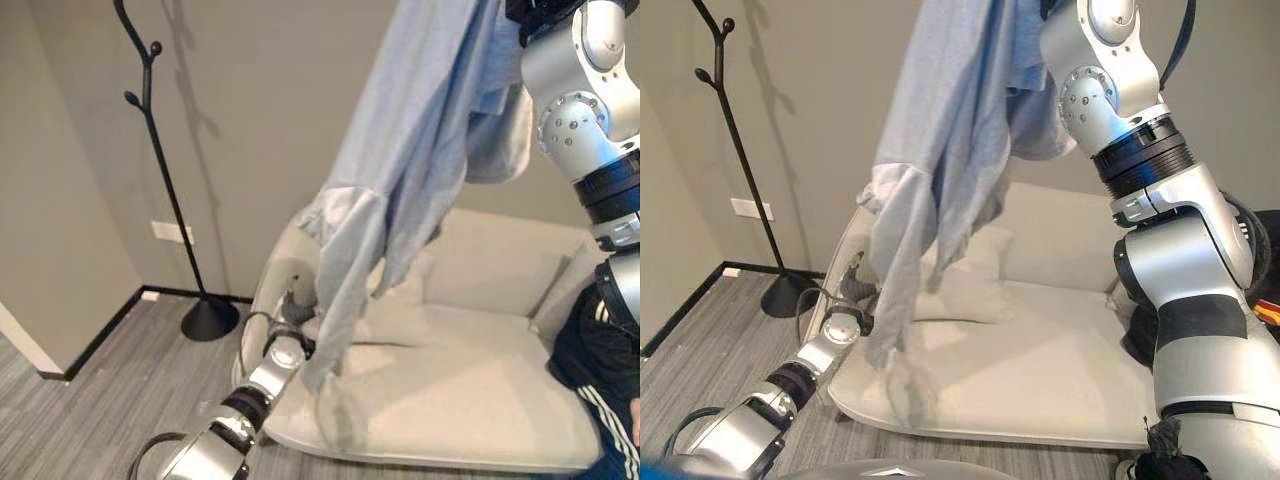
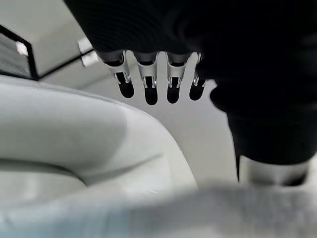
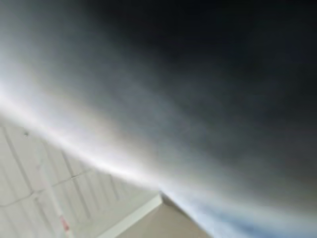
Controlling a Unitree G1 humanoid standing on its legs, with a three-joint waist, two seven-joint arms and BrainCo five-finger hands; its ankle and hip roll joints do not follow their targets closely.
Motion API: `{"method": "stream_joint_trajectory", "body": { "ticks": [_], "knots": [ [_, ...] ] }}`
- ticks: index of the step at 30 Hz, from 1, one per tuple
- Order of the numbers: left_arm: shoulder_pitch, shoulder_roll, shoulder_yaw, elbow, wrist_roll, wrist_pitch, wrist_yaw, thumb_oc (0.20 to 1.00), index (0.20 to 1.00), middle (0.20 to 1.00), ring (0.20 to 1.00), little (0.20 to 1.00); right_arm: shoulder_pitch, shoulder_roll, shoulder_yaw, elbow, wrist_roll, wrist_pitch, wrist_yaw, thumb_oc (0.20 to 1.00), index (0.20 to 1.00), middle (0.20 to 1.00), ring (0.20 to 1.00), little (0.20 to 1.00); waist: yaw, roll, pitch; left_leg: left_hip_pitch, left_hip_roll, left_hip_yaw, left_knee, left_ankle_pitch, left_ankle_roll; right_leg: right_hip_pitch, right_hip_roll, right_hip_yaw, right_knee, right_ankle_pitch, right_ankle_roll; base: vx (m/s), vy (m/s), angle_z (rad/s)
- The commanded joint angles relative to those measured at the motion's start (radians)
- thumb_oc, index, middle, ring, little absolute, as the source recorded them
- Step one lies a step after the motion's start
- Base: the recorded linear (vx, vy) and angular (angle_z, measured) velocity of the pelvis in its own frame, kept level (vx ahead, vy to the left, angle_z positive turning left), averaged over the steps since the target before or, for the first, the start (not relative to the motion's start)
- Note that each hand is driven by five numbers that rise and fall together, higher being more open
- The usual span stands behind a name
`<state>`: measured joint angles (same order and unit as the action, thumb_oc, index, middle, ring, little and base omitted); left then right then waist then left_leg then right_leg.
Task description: Hang the clothes on the sofa on the clothes rack.
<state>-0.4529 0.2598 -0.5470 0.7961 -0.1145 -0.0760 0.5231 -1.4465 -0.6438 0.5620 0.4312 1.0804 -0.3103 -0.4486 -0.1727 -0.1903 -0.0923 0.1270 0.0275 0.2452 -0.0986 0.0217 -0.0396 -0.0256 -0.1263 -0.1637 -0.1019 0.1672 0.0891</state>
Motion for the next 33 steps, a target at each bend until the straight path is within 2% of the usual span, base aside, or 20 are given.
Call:
{"method": "stream_joint_trajectory", "body": {
  "ticks": [1, 2, 6, 12, 17, 18, 19, 25, 33],
  "knots": [
    [-0.11, -0.006, 0.005, -0.014, 0.0, -0.059, 0.044, 1.0, 1.0, 1.0, 1.0, 1.0, -0.082, -0.062, 0.032, -0.007, 0.035, -0.095, -0.004, 0.2, 0.2, 0.2, 0.2, 0.2, 0.03, 0.033, 0.011, -0.019, 0.021, -0.06, 0.017, -0.095, -0.014, -0.004, -0.068, 0.01, 0.179, -0.128, 0.08, -0.01, 0.019, -0.08],
    [-0.128, -0.009, -0.006, -0.081, 0.019, -0.056, 0.056, 1.0, 1.0, 1.0, 1.0, 1.0, -0.038, -0.072, 0.047, -0.099, 0.041, -0.106, 0.004, 0.2, 0.2, 0.2, 0.2, 0.2, 0.022, 0.038, 0.014, -0.017, 0.021, -0.053, 0.017, -0.097, -0.012, -0.008, -0.068, 0.017, 0.183, -0.128, 0.081, -0.01, 0.019, -0.12],
    [-0.18, -0.024, -0.023, -0.198, 0.051, -0.047, 0.073, 1.0, 1.0, 1.0, 1.0, 1.0, 0.033, -0.097, 0.1, -0.241, 0.052, -0.099, 0.028, 0.2, 0.2, 0.2, 0.2, 0.2, 0.019, 0.04, 0.02, -0.012, 0.02, -0.041, 0.016, -0.101, -0.009, -0.016, -0.068, 0.033, 0.184, -0.124, 0.083, 0.0, 0.015, -0.16],
    [-0.236, -0.111, -0.079, -0.131, 0.031, -0.04, 0.043, 1.0, 1.0, 1.0, 1.0, 1.0, 0.032, -0.094, 0.119, -0.263, 0.071, -0.103, 0.035, 0.2, 0.2, 0.2, 0.2, 0.2, 0.01, 0.035, 0.018, -0.017, 0.018, -0.041, 0.016, -0.1, -0.006, -0.016, -0.069, 0.037, 0.182, -0.125, 0.082, 0.0, 0.006, -0.11],
    [-0.274, -0.198, -0.117, -0.059, -0.062, -0.051, -0.001, 1.0, 1.0, 1.0, 1.0, 1.0, 0.035, -0.066, 0.118, -0.253, 0.087, -0.11, 0.023, 0.2, 0.2, 0.2, 0.2, 0.2, -0.009, 0.031, 0.018, -0.015, 0.014, -0.038, 0.015, -0.102, -0.003, -0.02, -0.07, 0.046, 0.185, -0.122, 0.083, 0.0, 0.006, -0.03],
    [-0.281, -0.212, -0.121, -0.044, -0.078, -0.05, -0.006, 0.784, 0.784, 0.784, 0.784, 0.784, 0.035, -0.058, 0.119, -0.25, 0.089, -0.111, 0.021, 0.2, 0.2, 0.2, 0.2, 0.2, -0.015, 0.031, 0.018, -0.014, 0.014, -0.036, 0.015, -0.103, -0.002, -0.021, -0.07, 0.049, 0.187, -0.121, 0.083, 0.0, 0.0, 0.0],
    [-0.288, -0.224, -0.121, -0.029, -0.089, -0.05, -0.01, 0.2, 0.2, 0.2, 0.2, 0.2, 0.034, -0.051, 0.12, -0.249, 0.092, -0.113, 0.019, 0.2, 0.2, 0.2, 0.2, 0.2, -0.019, 0.031, 0.018, -0.013, 0.013, -0.034, 0.014, -0.104, -0.001, -0.023, -0.071, 0.053, 0.187, -0.12, 0.083, 0.0, 0.0, 0.0],
    [-0.289, -0.227, -0.089, 0.004, -0.152, -0.056, 0.005, 0.2, 0.2, 0.2, 0.2, 0.2, 0.023, -0.041, 0.113, -0.218, 0.092, -0.12, -0.003, 0.2, 0.2, 0.2, 0.2, 0.2, -0.029, 0.036, 0.019, -0.006, 0.006, -0.02, 0.012, -0.108, 0.003, -0.026, -0.071, 0.068, 0.19, -0.117, 0.085, 0.01, 0.008, -0.08],
    [-0.243, -0.152, -0.022, -0.169, -0.125, -0.069, 0.068, 0.2, 0.2, 0.2, 0.2, 0.2, 0.063, -0.11, 0.082, -0.271, 0.048, -0.123, -0.022, 0.2, 0.2, 0.2, 0.2, 0.2, -0.01, 0.047, 0.024, -0.007, 0.0, -0.026, 0.013, -0.113, 0.006, -0.022, -0.077, 0.06, 0.191, -0.119, 0.087, 0.0, 0.006, -0.01]
  ]
}}
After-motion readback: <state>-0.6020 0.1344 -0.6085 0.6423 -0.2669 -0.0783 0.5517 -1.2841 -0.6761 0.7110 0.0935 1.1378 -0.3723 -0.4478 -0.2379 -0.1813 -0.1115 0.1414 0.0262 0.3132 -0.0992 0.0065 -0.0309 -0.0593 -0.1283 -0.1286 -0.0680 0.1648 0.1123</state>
